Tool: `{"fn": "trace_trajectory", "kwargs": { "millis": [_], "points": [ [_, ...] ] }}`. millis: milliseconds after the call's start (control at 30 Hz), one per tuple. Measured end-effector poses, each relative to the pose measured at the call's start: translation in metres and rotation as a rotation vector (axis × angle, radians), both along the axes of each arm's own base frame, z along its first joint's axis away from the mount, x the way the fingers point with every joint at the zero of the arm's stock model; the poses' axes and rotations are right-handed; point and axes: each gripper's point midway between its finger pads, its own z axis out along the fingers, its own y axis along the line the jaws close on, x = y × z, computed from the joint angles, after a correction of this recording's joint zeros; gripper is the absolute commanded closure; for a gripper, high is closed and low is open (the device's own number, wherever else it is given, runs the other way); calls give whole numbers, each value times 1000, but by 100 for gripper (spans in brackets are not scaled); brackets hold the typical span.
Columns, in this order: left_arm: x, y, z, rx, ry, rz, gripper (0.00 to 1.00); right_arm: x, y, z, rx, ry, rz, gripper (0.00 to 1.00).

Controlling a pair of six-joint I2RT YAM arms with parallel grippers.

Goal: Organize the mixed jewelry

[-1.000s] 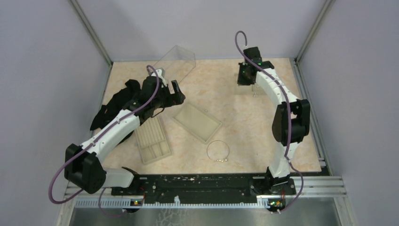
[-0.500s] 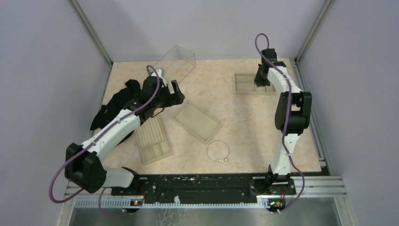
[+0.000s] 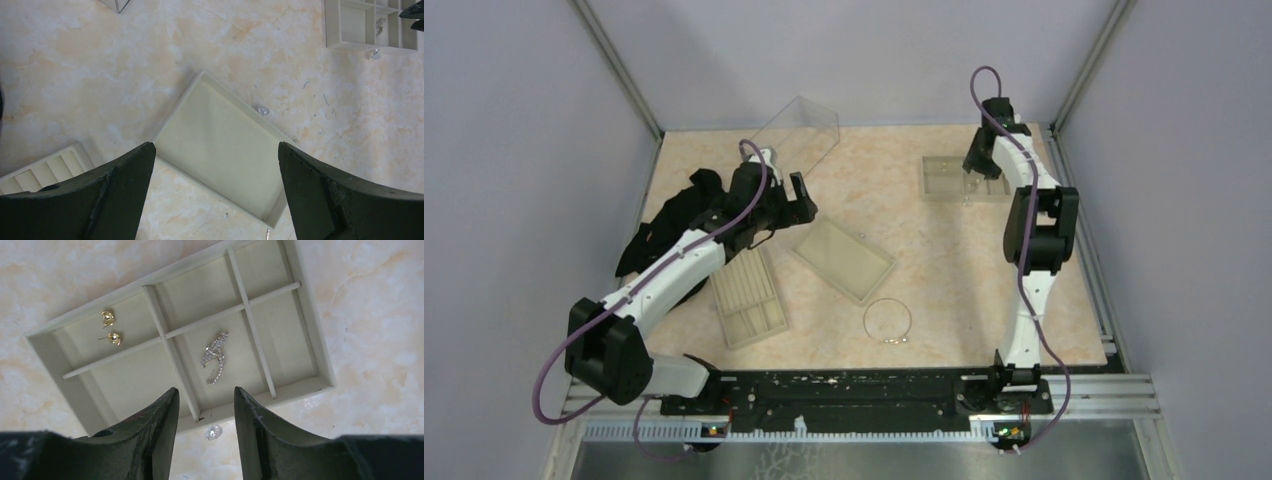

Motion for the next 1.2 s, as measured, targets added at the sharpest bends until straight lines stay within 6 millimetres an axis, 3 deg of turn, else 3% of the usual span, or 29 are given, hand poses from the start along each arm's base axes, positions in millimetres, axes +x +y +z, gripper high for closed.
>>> {"fn": "trace_trajectory", "kwargs": {
  "millis": [233, 367, 433, 500, 600, 667, 733, 800, 933, 1200],
  "points": [
    [1, 0, 2, 4, -2, -4, 1, -4, 5, 16, 24, -30, 17, 58],
    [2, -1, 2, 10, -5, -13, 1, -33, 20, 51, 58, -94, 59, 57],
    [0, -2, 0, 19, 4, -23, 1, -49, 34, 75, 69, -144, 95, 57],
    [-3, -3, -3, 25, 14, -35, 1, -70, 61, 100, 85, -199, 162, 56],
    [-8, -4, -8, 34, 32, -49, 1, -104, 106, 110, 106, -226, 284, 56],
    [-14, -4, -14, 42, 48, -57, 1, -140, 136, 93, 129, -176, 377, 55],
    [-23, 0, -24, 57, 76, -63, 1, -164, 159, 78, 141, -133, 448, 55],
    [-30, 3, -33, 70, 101, -66, 1, -192, 173, 55, 152, -60, 501, 54],
    [-44, 8, -47, 96, 156, -72, 1, -240, 183, 19, 169, 78, 539, 53],
    [-56, 15, -56, 118, 201, -73, 2, -318, 195, -11, 148, 206, 630, 53]
  ]
}}
